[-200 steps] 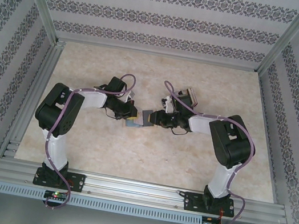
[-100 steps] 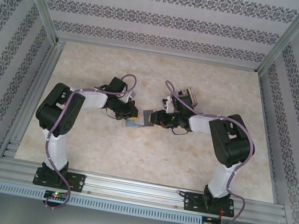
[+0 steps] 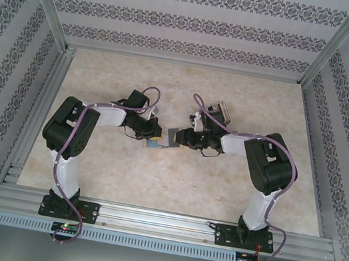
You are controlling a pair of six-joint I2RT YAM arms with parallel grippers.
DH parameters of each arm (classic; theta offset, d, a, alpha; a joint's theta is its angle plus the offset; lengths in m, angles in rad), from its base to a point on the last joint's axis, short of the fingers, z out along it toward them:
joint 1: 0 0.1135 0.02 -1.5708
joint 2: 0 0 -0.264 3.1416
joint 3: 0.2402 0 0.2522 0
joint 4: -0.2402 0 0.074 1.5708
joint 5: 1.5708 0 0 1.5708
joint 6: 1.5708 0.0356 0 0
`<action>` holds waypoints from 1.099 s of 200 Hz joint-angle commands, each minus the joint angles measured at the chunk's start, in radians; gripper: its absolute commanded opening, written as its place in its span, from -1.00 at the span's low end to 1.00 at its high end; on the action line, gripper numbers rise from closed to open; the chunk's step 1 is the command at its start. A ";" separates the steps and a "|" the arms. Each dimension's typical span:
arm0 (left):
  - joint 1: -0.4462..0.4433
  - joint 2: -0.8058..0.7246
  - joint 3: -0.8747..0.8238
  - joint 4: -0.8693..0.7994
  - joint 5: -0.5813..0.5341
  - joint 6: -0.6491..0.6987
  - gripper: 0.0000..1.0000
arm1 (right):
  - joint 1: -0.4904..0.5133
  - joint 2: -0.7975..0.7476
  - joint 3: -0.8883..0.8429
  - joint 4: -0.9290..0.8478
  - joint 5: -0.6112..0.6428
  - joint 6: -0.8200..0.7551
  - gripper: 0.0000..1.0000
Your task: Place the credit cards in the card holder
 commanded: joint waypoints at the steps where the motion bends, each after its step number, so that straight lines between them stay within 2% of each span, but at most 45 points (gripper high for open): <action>1: -0.025 0.020 -0.034 -0.028 -0.010 -0.006 -1.00 | -0.012 0.017 0.017 0.000 -0.015 0.009 -0.28; 108: -0.038 0.008 -0.073 -0.005 0.007 -0.093 -1.00 | -0.014 0.016 0.015 0.000 -0.018 0.011 -0.28; 220: -0.042 -0.048 -0.085 -0.065 -0.081 -0.156 -1.00 | -0.014 0.015 0.016 -0.003 -0.021 0.009 -0.27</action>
